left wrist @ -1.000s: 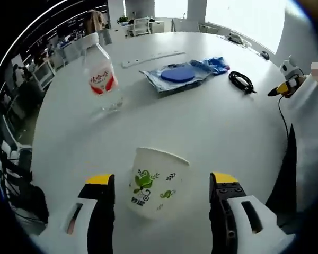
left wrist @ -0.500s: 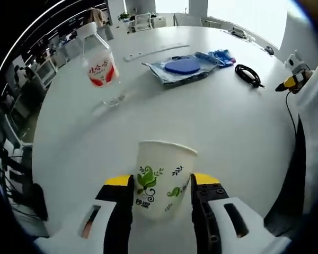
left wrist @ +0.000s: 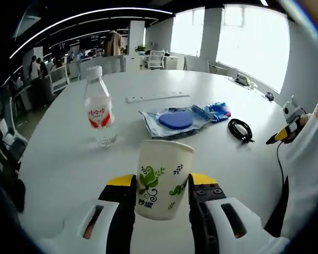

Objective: Arrange the tabletop items into an orderly group along one side of the table until the central work area is clear of visible clutter.

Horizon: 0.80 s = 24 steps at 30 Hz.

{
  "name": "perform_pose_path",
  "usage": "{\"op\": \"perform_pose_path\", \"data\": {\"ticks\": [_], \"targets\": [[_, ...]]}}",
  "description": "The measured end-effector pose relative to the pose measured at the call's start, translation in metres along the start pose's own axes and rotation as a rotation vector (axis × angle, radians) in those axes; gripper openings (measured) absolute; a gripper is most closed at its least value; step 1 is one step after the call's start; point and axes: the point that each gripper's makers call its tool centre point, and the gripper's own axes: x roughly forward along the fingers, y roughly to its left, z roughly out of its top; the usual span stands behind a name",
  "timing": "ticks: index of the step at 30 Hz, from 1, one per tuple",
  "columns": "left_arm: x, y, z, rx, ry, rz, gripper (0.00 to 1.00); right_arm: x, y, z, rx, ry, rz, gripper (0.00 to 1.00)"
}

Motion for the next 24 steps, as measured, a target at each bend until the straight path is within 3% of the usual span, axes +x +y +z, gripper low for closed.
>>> {"op": "perform_pose_path", "data": {"ticks": [1, 4, 7, 15, 20, 24], "targets": [[0.002, -0.005, 0.002, -0.013, -0.002, -0.006, 0.38, 0.0, 0.0, 0.0, -0.002, 0.0, 0.001, 0.45], [0.007, -0.028, 0.027, -0.065, -0.109, -0.047, 0.38, 0.0, 0.003, 0.002, -0.008, -0.002, 0.006, 0.45], [0.011, -0.046, 0.044, -0.098, -0.178, -0.06, 0.38, 0.001, 0.007, 0.004, -0.013, -0.004, 0.015, 0.45], [0.021, -0.094, 0.066, -0.147, -0.254, -0.142, 0.38, 0.004, 0.033, 0.024, -0.016, -0.049, 0.083, 0.46], [0.015, -0.118, 0.08, -0.213, -0.316, -0.192, 0.39, 0.002, 0.06, 0.044, -0.016, -0.097, 0.153, 0.46], [0.018, -0.135, 0.085, -0.21, -0.33, -0.215, 0.39, 0.003, 0.085, 0.058, -0.042, -0.12, 0.201, 0.48]]}}
